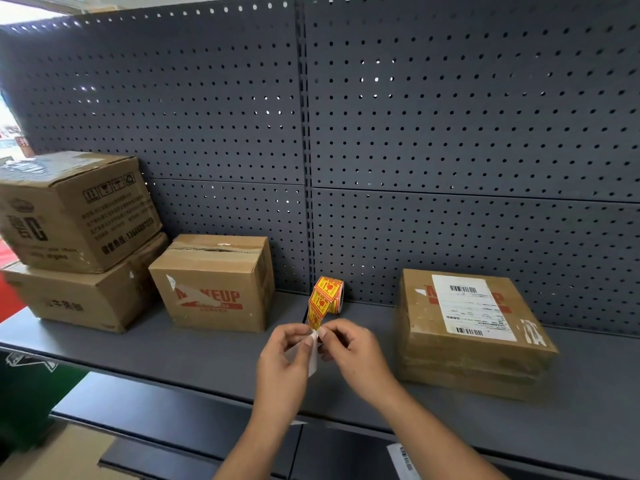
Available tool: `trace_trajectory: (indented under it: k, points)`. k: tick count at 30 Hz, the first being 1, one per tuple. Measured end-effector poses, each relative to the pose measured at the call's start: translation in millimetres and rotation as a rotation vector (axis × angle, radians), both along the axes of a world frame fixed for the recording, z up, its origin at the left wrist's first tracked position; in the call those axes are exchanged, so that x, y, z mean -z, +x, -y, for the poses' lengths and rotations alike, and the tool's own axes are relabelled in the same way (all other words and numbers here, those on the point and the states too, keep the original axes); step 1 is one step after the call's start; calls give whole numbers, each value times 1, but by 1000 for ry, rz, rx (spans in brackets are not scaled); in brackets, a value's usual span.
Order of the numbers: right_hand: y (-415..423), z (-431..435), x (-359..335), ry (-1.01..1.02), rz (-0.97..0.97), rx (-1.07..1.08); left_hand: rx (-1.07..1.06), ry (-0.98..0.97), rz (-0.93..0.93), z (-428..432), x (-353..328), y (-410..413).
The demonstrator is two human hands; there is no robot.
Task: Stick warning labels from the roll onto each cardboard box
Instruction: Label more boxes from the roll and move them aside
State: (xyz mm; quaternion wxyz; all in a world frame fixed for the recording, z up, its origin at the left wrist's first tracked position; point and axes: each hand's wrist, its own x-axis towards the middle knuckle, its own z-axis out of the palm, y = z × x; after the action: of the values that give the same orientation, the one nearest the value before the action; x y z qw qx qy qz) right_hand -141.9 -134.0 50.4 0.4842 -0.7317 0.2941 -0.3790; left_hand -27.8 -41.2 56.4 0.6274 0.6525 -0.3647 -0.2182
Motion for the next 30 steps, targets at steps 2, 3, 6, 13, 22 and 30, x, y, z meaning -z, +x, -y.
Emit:
trace_trajectory:
  k: [2,3,6,13,22,30]
  points:
    - [1,0,1,-47,-34,13,-10,-2,-35,0,1,-1]
    - [1,0,1,-75,-53,24,-10,-4,-44,0,2,-2]
    - [3,-4,-1,-101,-63,47,-14,-10,-42,0,2,-4]
    - [1,1,0,51,-76,87,-74,41,-87,1,8,-3]
    - [-15,10,-18,157,-33,171,-179,139,-99,10,28,3]
    - [-43,7,-59,-169,92,236,-105,259,135,13,29,1]
